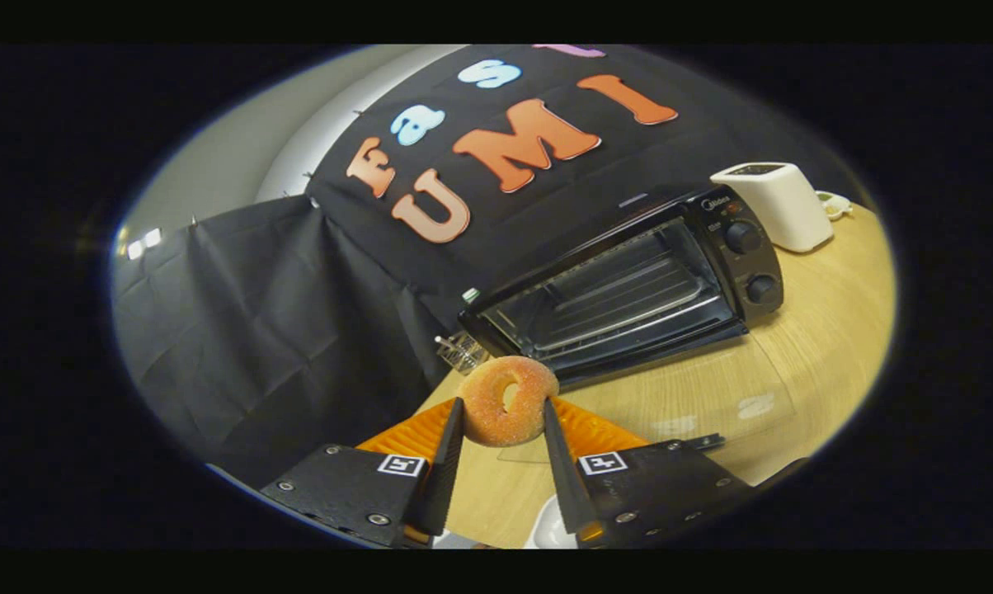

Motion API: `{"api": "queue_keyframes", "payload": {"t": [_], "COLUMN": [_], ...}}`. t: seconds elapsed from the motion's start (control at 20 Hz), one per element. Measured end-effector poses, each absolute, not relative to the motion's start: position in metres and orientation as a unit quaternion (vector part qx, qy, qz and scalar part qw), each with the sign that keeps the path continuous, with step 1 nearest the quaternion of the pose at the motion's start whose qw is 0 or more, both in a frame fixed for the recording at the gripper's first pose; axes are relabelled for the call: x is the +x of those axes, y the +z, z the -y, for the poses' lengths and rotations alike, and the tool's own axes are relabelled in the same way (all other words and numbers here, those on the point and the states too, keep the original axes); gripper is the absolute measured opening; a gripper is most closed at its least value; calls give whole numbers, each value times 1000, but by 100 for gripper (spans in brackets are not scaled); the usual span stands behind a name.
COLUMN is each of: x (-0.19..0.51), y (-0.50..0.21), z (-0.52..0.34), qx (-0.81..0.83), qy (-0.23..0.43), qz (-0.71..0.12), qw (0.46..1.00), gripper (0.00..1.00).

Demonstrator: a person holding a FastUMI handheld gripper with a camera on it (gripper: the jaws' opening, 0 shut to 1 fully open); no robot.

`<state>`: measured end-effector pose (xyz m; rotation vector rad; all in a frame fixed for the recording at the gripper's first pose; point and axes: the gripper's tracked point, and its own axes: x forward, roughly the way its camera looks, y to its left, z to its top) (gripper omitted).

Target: Open the toaster oven, put the food inside, and close the toaster oven door.

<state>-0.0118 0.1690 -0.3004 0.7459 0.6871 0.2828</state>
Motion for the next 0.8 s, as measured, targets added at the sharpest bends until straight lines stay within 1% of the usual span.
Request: {"api": "queue_keyframes", "payload": {"t": [0.25,0.6,0.7,0.8], "x": [41,97,112,122], "y": [-314,-363,-376,-383], "z": [-158,-139,-134,-136], "qx": [420,416,405,403], "qy": [85,1,-13,-11], "qz": [-322,-340,-341,-335], "qw": [844,844,848,852], "gripper": [53,53,53,53]}}
